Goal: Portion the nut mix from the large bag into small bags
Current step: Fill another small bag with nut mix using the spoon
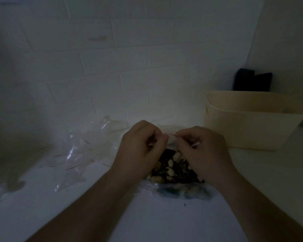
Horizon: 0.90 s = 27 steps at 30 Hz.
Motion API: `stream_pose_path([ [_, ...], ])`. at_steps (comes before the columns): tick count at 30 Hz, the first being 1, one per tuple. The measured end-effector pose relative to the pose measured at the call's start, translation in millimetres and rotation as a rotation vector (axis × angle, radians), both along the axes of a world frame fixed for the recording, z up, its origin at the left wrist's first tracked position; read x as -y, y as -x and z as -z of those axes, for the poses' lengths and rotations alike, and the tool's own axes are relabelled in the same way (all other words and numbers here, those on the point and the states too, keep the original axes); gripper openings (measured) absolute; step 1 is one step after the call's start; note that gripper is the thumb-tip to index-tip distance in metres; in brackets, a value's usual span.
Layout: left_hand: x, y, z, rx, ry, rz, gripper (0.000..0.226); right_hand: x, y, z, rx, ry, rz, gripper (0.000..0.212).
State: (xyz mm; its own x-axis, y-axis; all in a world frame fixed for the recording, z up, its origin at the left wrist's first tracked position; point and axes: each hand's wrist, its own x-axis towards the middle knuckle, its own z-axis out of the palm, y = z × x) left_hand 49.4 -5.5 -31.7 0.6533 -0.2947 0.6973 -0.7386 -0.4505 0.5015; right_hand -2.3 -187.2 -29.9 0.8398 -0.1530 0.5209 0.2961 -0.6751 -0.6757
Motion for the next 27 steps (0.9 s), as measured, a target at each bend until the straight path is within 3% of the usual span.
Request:
stream_pose_path([
  [4, 4, 2, 5, 0.221, -0.046, -0.057, 0.018, -8, 11, -4, 0.048, 0.115, -0.019, 0.020],
  [9, 5, 6, 1, 0.286, -0.144, 0.118, 0.025, -18, 10, -1, 0.000, 0.104, -0.037, 0.008],
  [18, 0, 2, 5, 0.101, -0.159, 0.128, 0.026, -15, 13, -7, -0.194, -0.381, -0.174, 0.017],
  [23, -3, -3, 9, 0.118, -0.226, 0.206, 0.073, -14, 14, -12, -0.258, -0.538, -0.171, 0.021],
  [27, -4, -5, 10, 0.104, -0.171, 0.171, 0.077, -9, 14, -12, -0.266, -0.596, -0.198, 0.021],
])
